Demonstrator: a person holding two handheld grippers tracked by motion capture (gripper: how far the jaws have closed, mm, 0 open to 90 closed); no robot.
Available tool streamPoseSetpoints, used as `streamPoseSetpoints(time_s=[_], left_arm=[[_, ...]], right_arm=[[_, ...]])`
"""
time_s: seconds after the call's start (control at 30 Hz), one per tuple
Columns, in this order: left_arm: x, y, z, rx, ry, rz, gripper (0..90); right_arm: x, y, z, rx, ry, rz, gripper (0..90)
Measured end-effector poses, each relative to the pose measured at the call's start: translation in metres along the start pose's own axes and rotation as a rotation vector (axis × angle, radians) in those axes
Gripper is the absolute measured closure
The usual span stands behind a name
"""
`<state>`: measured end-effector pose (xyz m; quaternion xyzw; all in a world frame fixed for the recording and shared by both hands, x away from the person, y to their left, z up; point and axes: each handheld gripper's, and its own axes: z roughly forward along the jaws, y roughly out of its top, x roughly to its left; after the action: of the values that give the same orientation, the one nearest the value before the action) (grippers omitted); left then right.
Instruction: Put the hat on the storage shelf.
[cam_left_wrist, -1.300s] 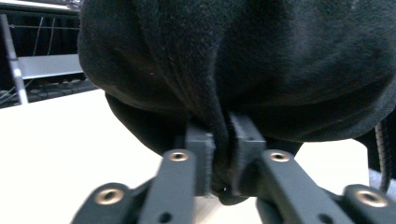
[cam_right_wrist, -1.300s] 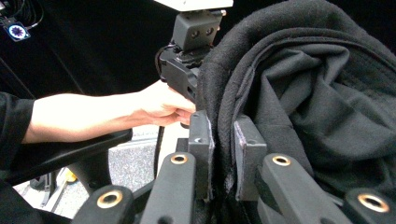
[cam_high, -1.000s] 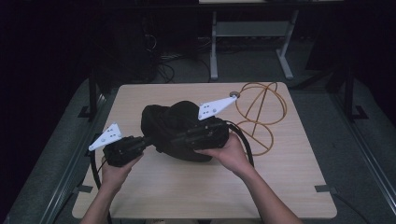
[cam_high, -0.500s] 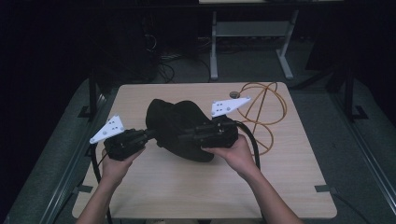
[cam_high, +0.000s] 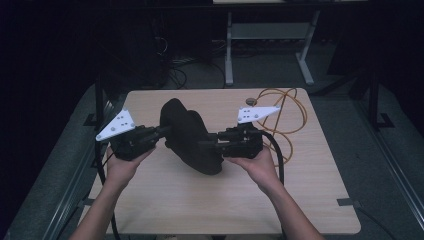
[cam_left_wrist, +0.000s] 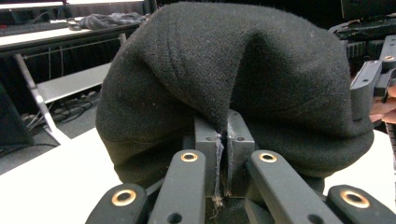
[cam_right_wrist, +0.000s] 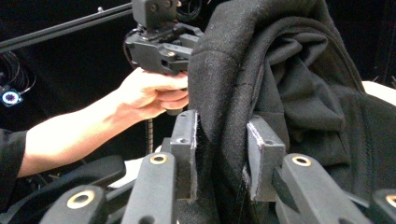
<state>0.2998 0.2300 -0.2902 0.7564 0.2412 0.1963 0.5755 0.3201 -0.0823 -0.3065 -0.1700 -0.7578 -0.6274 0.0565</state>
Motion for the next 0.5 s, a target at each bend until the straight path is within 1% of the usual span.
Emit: streamPoseSetpoints(time_s=[0.07, 0.1, 0.13, 0.17, 0.2, 0.23, 0.3, 0.33, 0.4, 0.43, 0.5], left_arm=[[-0.001, 0.005, 0.002, 0.007, -0.002, 0.015, 86.8], [-0.002, 0.007, 0.003, 0.010, -0.002, 0.019, 86.8], [-0.002, 0.009, 0.004, 0.013, -0.005, 0.024, 86.9], [-0.002, 0.012, 0.005, 0.017, -0.007, 0.029, 86.9], [-0.003, 0.014, 0.006, 0.024, -0.007, 0.035, 86.9], [-0.004, 0.017, 0.009, 0.037, -0.008, 0.046, 86.9], [-0.004, 0.020, 0.012, 0.054, -0.009, 0.055, 86.9], [-0.005, 0.021, 0.014, 0.060, -0.009, 0.061, 86.9], [-0.005, 0.022, 0.015, 0.068, -0.010, 0.064, 86.9], [-0.005, 0.024, 0.018, 0.076, -0.012, 0.066, 86.9], [-0.005, 0.026, 0.020, 0.078, -0.012, 0.061, 86.9]], right_arm=[[-0.001, -0.001, -0.004, -0.018, -0.020, -0.009, 64.1], [-0.001, -0.001, -0.004, -0.018, -0.020, -0.009, 64.1], [0.000, -0.001, -0.006, -0.021, -0.030, -0.012, 62.8], [0.000, -0.001, -0.012, -0.031, -0.054, -0.016, 58.0], [0.000, -0.001, -0.012, -0.031, -0.054, -0.016, 58.0], [0.001, -0.002, -0.017, -0.036, -0.074, -0.019, 52.1], [0.002, -0.003, -0.023, -0.045, -0.089, -0.022, 48.5], [0.002, -0.004, -0.028, -0.055, -0.105, -0.021, 47.5], [0.003, -0.005, -0.037, -0.065, -0.121, -0.034, 45.6], [0.003, -0.006, -0.040, -0.065, -0.129, -0.040, 43.7], [0.006, -0.009, -0.047, -0.046, -0.153, -0.055, 41.7]])
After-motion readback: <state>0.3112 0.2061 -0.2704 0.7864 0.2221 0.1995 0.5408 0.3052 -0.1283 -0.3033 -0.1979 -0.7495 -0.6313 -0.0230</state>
